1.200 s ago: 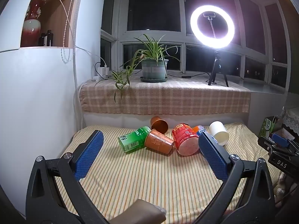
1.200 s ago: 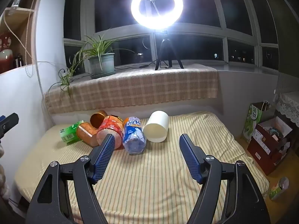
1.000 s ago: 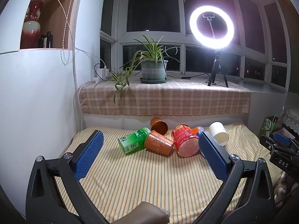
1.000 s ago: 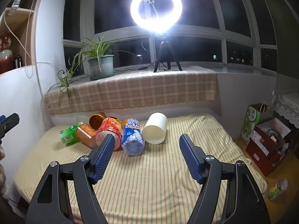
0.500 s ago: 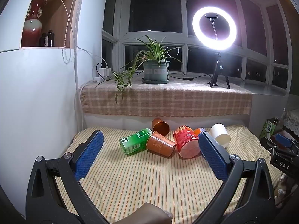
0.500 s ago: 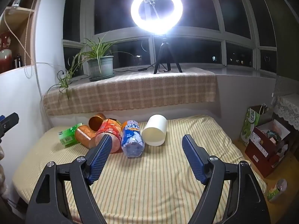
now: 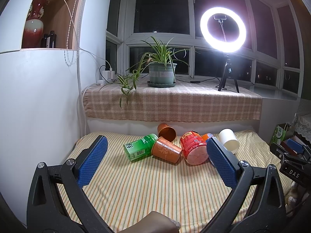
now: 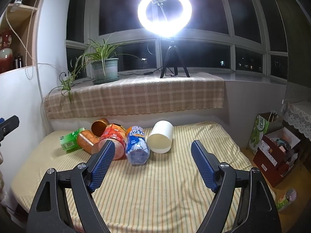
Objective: Flip cup upright
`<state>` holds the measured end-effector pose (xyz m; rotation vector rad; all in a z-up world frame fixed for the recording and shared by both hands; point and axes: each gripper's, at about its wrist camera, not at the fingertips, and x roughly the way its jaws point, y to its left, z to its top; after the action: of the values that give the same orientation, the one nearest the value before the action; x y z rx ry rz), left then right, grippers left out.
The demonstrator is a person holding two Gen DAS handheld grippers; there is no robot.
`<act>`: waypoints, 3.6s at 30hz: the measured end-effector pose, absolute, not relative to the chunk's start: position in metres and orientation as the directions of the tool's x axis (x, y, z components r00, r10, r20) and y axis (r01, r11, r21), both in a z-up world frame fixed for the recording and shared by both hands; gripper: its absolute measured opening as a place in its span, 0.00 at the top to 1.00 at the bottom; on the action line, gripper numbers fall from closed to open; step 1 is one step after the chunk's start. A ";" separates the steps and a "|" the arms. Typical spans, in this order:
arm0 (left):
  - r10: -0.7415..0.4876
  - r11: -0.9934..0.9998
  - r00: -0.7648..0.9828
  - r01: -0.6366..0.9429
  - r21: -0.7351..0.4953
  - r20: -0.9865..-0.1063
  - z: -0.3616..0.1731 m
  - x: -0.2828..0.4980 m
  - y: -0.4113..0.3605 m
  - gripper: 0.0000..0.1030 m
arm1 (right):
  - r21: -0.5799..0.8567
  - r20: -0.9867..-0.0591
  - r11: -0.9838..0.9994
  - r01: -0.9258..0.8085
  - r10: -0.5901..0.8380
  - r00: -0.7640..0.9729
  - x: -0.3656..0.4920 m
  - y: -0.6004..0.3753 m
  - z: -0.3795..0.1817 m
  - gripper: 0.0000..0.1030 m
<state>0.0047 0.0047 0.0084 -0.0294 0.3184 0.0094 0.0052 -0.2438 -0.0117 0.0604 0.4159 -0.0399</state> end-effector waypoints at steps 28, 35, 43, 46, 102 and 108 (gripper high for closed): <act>0.005 0.999 0.950 -0.015 -0.031 -0.314 0.007 0.006 0.006 0.00 | 0.042 -0.430 0.998 0.038 -0.016 0.903 0.011 -0.238 -0.018 0.21; 0.004 0.999 0.949 -0.015 -0.031 -0.316 0.005 0.007 0.008 0.00 | 0.043 -0.442 0.998 0.035 -0.012 0.897 0.016 -0.236 -0.020 0.21; 0.004 0.999 0.948 -0.015 -0.031 -0.318 0.003 0.007 0.008 0.00 | 0.042 -0.449 0.999 0.033 -0.010 0.894 0.021 -0.234 -0.021 0.21; 0.004 0.999 0.948 -0.014 -0.031 -0.319 0.003 0.007 0.009 0.00 | 0.039 -0.452 0.999 0.029 -0.008 0.892 0.023 -0.233 -0.022 0.21; 0.073 0.996 0.851 -0.086 -0.001 -0.520 -0.057 0.030 0.057 0.00 | 0.462 -0.826 0.878 -0.125 0.477 0.301 0.238 -0.255 -0.129 0.35; 0.063 0.997 0.853 -0.073 0.001 -0.518 -0.057 0.029 0.055 0.00 | 0.477 -0.804 0.871 -0.118 0.487 0.342 0.231 -0.261 -0.122 0.35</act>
<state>0.0295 0.0554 -0.0575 -0.0193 0.5444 0.0715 0.2311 -0.2609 -0.1222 0.3655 1.1612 0.4044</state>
